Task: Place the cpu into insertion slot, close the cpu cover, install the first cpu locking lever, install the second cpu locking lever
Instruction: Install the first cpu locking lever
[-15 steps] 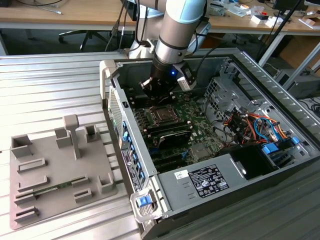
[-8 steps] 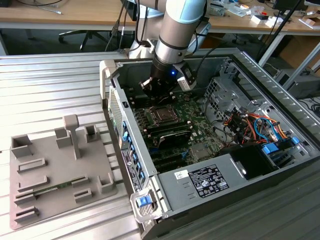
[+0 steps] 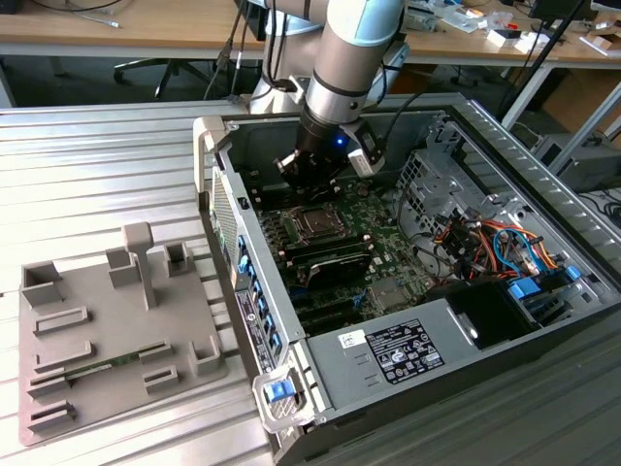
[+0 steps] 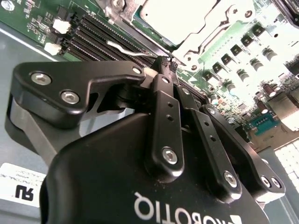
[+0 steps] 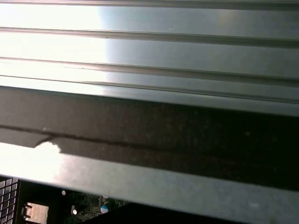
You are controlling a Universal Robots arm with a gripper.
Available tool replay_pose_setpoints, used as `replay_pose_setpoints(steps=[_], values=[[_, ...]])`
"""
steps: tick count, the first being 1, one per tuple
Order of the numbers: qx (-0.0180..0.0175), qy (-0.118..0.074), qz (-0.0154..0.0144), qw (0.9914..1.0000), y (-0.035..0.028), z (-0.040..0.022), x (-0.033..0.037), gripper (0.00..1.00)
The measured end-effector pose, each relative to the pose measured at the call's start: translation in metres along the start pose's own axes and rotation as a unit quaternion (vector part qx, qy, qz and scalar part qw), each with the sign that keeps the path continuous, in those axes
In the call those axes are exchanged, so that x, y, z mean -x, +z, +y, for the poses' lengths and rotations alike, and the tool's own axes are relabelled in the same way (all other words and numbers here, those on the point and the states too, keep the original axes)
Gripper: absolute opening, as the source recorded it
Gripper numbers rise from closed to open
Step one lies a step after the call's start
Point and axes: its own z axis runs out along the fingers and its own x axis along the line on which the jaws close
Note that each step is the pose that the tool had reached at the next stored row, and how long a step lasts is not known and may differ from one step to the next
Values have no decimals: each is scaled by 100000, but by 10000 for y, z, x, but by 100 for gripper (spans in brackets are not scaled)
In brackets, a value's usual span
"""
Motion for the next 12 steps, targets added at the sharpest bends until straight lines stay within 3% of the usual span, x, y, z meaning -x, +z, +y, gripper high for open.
replay_pose_setpoints(steps=[12], values=[[5,-2,-3,100000,12,-17,148,11]])
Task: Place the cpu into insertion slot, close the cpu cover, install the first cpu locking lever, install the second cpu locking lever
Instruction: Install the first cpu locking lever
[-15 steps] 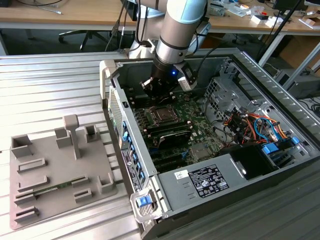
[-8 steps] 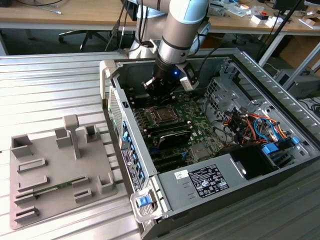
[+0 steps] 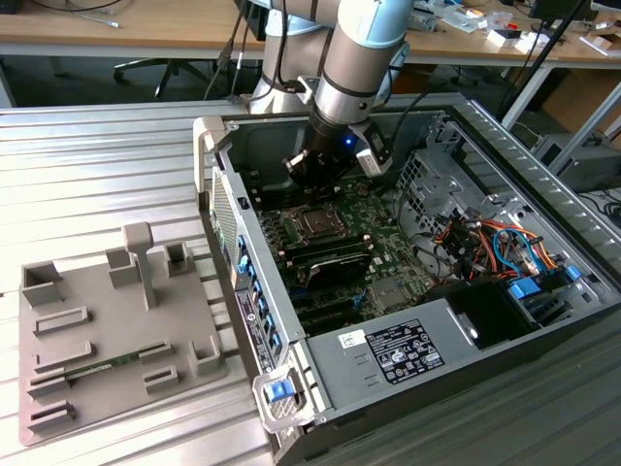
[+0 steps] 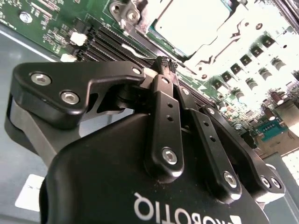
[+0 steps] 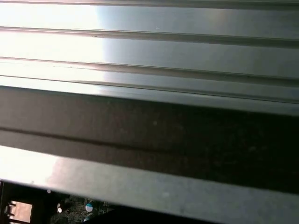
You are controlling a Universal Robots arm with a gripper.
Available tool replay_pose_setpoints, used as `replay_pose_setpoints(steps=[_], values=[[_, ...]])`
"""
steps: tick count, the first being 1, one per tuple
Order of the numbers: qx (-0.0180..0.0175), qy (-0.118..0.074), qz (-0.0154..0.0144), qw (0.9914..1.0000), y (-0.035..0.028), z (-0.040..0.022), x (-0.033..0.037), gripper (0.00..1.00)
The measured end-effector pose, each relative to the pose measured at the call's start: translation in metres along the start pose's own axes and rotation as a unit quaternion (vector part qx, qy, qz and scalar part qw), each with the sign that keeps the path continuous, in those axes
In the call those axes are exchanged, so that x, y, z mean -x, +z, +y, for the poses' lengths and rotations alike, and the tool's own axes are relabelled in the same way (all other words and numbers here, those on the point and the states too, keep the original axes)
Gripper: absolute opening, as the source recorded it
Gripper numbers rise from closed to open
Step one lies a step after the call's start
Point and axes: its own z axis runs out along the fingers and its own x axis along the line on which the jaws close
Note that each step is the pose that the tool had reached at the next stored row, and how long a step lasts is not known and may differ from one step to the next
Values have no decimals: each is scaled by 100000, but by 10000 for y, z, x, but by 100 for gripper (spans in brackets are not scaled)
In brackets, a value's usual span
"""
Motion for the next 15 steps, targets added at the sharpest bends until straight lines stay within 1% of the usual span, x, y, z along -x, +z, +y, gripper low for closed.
replay_pose_setpoints(steps=[4,7,10,15], values=[[-3,4,4,100000,6,-4,38,11],[-4,-19,6,100000,15,-6,48,11],[-7,-76,10,100000,37,-9,67,11],[-12,-96,17,100000,75,-12,77,11]])
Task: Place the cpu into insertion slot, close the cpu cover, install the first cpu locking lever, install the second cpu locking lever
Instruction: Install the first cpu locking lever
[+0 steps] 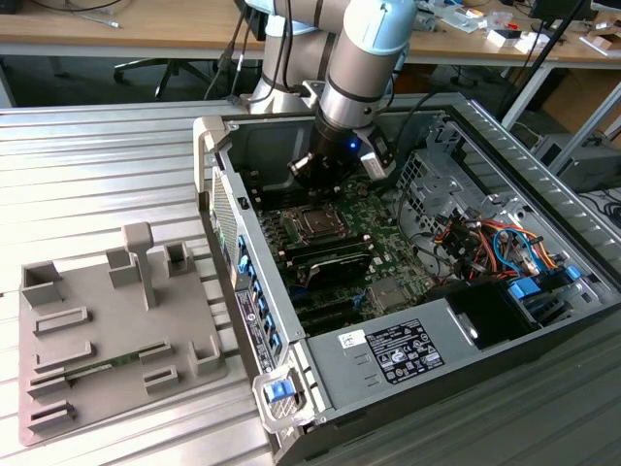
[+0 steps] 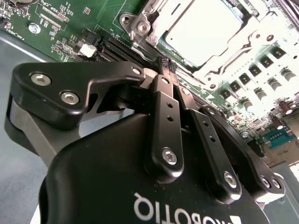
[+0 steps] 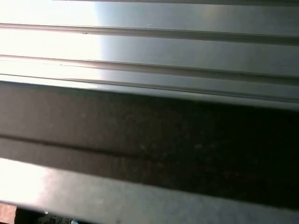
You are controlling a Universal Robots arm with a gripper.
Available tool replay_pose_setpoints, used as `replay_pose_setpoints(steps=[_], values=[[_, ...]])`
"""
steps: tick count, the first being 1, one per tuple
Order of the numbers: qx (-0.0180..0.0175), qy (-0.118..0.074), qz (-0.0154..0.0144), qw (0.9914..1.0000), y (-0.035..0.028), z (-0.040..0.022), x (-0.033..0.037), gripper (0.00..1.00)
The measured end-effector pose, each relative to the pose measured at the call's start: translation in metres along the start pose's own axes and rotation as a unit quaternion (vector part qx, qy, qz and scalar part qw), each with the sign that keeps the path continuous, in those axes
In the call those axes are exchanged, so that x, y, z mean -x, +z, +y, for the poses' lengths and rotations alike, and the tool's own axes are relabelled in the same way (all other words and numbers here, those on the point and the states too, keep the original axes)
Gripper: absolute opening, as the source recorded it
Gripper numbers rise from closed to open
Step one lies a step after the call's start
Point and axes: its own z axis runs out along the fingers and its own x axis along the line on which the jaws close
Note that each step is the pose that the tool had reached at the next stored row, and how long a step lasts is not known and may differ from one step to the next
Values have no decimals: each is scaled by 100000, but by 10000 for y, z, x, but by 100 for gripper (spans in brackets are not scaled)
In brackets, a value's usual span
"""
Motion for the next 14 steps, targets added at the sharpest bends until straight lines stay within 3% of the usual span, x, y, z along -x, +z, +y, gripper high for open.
replay_pose_setpoints(steps=[14], values=[[9,-16,-4,100000,15,-32,26,11]])
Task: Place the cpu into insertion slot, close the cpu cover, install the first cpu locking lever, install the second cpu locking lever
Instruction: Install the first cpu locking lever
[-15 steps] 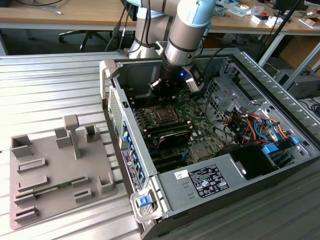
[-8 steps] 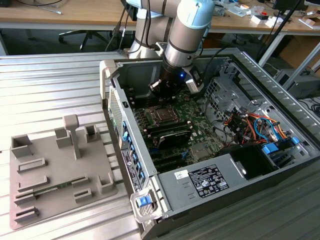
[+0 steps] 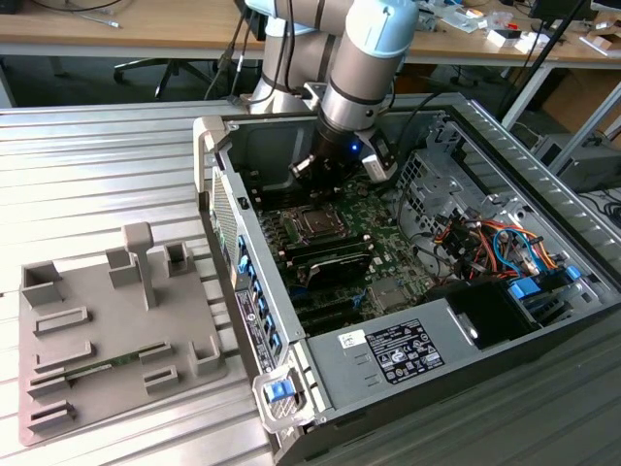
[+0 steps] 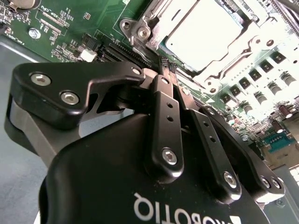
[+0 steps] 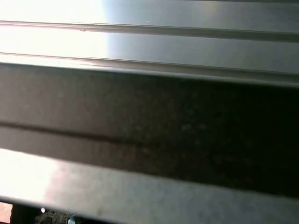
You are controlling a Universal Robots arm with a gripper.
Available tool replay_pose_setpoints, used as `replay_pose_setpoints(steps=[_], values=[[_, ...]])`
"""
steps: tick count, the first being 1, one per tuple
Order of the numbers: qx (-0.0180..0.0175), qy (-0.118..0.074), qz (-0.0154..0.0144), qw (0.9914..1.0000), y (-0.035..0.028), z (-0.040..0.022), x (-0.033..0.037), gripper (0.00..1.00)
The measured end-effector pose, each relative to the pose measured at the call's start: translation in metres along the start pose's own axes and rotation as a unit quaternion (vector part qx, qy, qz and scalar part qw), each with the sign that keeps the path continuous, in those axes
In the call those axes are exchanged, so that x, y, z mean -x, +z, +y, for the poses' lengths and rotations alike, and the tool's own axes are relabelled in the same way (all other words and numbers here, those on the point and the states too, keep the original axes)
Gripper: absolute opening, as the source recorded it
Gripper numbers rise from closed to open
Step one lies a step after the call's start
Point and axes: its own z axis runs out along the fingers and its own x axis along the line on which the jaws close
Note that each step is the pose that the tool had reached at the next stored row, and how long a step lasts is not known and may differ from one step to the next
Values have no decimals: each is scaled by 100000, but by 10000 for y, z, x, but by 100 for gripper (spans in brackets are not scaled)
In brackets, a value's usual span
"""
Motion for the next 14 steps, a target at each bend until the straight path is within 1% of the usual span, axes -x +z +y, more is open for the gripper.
replay_pose_setpoints(steps=[3,6,14], values=[[-9,3,3,100000,-1,-8,18,11],[-4,0,-2,100000,-2,-22,59,11],[20,-2,-12,100000,-2,-38,99,11]])
